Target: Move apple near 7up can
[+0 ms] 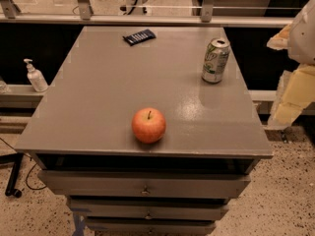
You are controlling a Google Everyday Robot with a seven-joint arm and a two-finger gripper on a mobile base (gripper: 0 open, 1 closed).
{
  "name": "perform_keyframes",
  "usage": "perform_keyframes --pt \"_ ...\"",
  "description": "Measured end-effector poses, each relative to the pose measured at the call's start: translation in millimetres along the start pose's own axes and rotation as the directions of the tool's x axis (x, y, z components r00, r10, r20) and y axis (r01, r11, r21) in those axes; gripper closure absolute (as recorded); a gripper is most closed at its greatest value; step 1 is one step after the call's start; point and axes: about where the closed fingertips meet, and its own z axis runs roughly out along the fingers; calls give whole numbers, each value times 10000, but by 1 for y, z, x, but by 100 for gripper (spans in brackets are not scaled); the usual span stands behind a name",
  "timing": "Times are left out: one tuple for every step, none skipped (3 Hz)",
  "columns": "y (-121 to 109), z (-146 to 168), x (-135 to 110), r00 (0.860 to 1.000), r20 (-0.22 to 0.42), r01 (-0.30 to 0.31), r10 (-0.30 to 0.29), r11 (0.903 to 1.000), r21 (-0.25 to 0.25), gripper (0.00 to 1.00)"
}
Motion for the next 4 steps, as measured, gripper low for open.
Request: perform_keyframes --pt "0 0 0 10000 0 0 0 10000 0 0" --pt "3 4 -5 9994 357 -28 31 10000 -79 0" --pt "12 23 -26 9911 1329 69 -6 9989 -470 0" --pt "27 54 -66 9524 3047 392 -13 9922 -1182 0"
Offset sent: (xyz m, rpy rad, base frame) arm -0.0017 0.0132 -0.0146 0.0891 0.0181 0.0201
